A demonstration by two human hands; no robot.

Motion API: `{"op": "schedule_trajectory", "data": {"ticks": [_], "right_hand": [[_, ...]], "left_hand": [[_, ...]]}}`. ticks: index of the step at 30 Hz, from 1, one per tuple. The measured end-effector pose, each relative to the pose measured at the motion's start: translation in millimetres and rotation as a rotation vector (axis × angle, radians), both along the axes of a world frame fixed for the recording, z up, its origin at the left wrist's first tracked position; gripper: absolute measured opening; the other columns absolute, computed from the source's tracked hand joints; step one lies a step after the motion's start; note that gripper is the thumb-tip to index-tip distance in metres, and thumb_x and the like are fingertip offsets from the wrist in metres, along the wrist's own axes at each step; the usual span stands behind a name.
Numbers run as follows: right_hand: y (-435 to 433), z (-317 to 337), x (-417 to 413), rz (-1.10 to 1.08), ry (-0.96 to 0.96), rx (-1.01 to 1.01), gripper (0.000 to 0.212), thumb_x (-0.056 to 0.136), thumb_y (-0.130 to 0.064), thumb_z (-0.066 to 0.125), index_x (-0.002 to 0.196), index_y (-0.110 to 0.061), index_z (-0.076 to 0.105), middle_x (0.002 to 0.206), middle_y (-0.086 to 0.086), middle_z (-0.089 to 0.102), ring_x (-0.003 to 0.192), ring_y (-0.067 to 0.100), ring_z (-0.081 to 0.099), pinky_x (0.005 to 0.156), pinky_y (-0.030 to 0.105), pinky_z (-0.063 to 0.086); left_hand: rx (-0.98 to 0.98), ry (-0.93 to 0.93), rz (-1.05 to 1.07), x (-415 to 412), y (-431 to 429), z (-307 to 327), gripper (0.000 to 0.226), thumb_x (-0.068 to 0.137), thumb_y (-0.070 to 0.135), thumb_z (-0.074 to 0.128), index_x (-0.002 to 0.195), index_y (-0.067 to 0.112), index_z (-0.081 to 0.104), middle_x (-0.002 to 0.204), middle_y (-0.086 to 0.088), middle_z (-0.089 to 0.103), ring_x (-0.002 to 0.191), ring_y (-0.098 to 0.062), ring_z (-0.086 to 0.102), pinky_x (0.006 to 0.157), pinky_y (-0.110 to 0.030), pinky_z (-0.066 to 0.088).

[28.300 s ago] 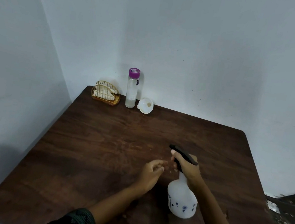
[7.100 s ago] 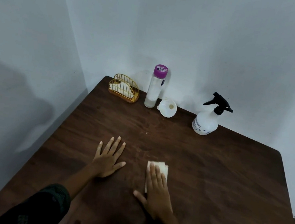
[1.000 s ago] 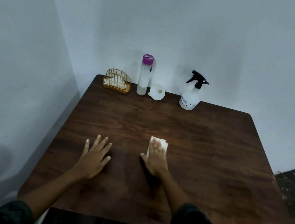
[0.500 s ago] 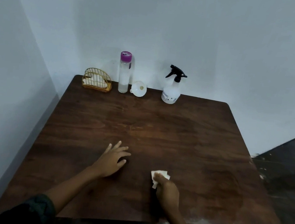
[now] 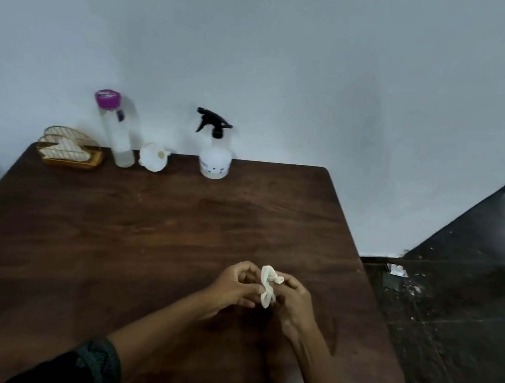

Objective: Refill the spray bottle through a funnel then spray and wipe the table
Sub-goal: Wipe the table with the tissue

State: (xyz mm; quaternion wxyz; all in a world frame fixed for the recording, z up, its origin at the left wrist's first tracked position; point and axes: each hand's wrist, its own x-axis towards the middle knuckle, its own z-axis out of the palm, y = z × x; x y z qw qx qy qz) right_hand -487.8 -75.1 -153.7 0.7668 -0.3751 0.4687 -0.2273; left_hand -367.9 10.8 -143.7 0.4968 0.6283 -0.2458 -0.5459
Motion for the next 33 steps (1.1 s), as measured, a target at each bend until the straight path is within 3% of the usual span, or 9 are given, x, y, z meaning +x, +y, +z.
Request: {"op": "schedule_trajectory", "data": {"ticks": [4, 8, 11, 13, 15, 20, 25, 30, 33], "right_hand": [[-66.3, -3.3, -33.7, -0.015, 0.067, -0.079, 0.021, 0.077, 0.015, 0.057, 0.073, -0.004, 0.064, 0.065, 0.012, 0.066, 0.058, 0.021, 0.061, 0.052, 0.028, 0.052], [-120.0, -7.0, -71.3, 0.024, 0.022, -0.066, 0.028, 0.077, 0.019, 0.054, 0.095, 0.006, 0.07, 0.088, 0.02, 0.072, 0.079, 0.029, 0.068, 0.069, 0.034, 0.059], [-147.1, -14.2, -100.1, 0.166, 0.073, -0.394, 0.039, 0.077, 0.015, 0.062, 0.109, -0.005, 0.068, 0.1, 0.004, 0.072, 0.092, 0.009, 0.069, 0.083, 0.026, 0.055], [-166.8, -17.2, -117.2, 0.273, 0.164, -0.588, 0.035, 0.079, 0.008, 0.064, 0.104, -0.015, 0.071, 0.097, -0.008, 0.07, 0.09, -0.001, 0.066, 0.08, 0.02, 0.053], [-189.0, -23.5, -131.8, 0.275, 0.245, -0.644, 0.025, 0.08, 0.0, 0.068, 0.089, -0.022, 0.074, 0.084, -0.007, 0.072, 0.079, 0.004, 0.068, 0.071, 0.026, 0.055], [-254.4, -34.6, -163.6, 0.056, 0.469, -0.699, 0.011, 0.077, -0.006, 0.074, 0.082, -0.016, 0.075, 0.068, -0.016, 0.061, 0.069, 0.006, 0.061, 0.07, 0.024, 0.048], [-334.6, -72.7, -170.6, 0.087, 0.758, -0.743, 0.013, 0.078, -0.011, 0.071, 0.089, -0.014, 0.075, 0.082, 0.009, 0.07, 0.092, 0.033, 0.061, 0.076, 0.035, 0.049], [-386.9, -121.5, -163.3, 0.354, 0.858, -0.735, 0.039, 0.077, -0.001, 0.061, 0.116, -0.008, 0.066, 0.125, 0.013, 0.06, 0.118, 0.03, 0.054, 0.096, 0.035, 0.043], [-395.2, -127.7, -165.8, 0.285, 0.864, -0.646, 0.042, 0.078, 0.002, 0.058, 0.12, -0.003, 0.062, 0.125, 0.017, 0.059, 0.117, 0.031, 0.055, 0.095, 0.035, 0.043]], "left_hand": [[-0.015, -0.091, 0.061, -45.7, -76.4, 6.3, 0.019, 0.085, 0.004, 0.065, 0.092, 0.018, 0.054, 0.09, -0.002, 0.065, 0.072, -0.013, 0.065, 0.059, -0.021, 0.053], [0.073, -0.06, 0.213, -80.1, -143.4, 1.1, 0.017, 0.084, 0.0, 0.064, 0.081, 0.013, 0.054, 0.08, -0.003, 0.065, 0.063, -0.012, 0.063, 0.052, -0.019, 0.052], [0.243, 0.038, 0.252, -100.0, -183.4, -5.2, 0.018, 0.086, 0.003, 0.063, 0.078, 0.015, 0.051, 0.07, -0.005, 0.064, 0.047, -0.006, 0.06, 0.043, -0.018, 0.049], [0.347, -0.002, 0.174, -110.7, -205.4, -9.6, 0.017, 0.087, 0.006, 0.062, 0.076, 0.015, 0.054, 0.064, -0.004, 0.063, 0.043, -0.004, 0.058, 0.042, -0.017, 0.049], [0.383, -0.076, 0.021, -117.5, -223.6, -11.1, 0.011, 0.088, 0.01, 0.061, 0.08, 0.017, 0.062, 0.07, 0.001, 0.068, 0.053, -0.002, 0.063, 0.051, -0.016, 0.05], [0.33, -0.174, -0.273, -129.8, -255.8, -6.4, 0.015, 0.094, 0.017, 0.052, 0.099, 0.029, 0.06, 0.094, 0.009, 0.069, 0.076, -0.003, 0.064, 0.068, -0.016, 0.045], [0.27, -0.242, -0.296, -135.5, -290.1, -7.5, 0.021, 0.096, 0.011, 0.05, 0.113, 0.012, 0.06, 0.091, 0.007, 0.065, 0.075, -0.005, 0.06, 0.06, -0.006, 0.044], [0.248, -0.284, -0.349, -143.8, -325.3, -6.2, 0.027, 0.095, 0.003, 0.049, 0.12, -0.004, 0.057, 0.098, -0.004, 0.06, 0.07, -0.003, 0.056, 0.052, -0.006, 0.042], [0.243, -0.317, -0.364, -145.1, -334.8, -6.2, 0.028, 0.095, 0.002, 0.048, 0.12, -0.004, 0.057, 0.104, -0.008, 0.06, 0.072, -0.003, 0.057, 0.05, -0.005, 0.041]]}}
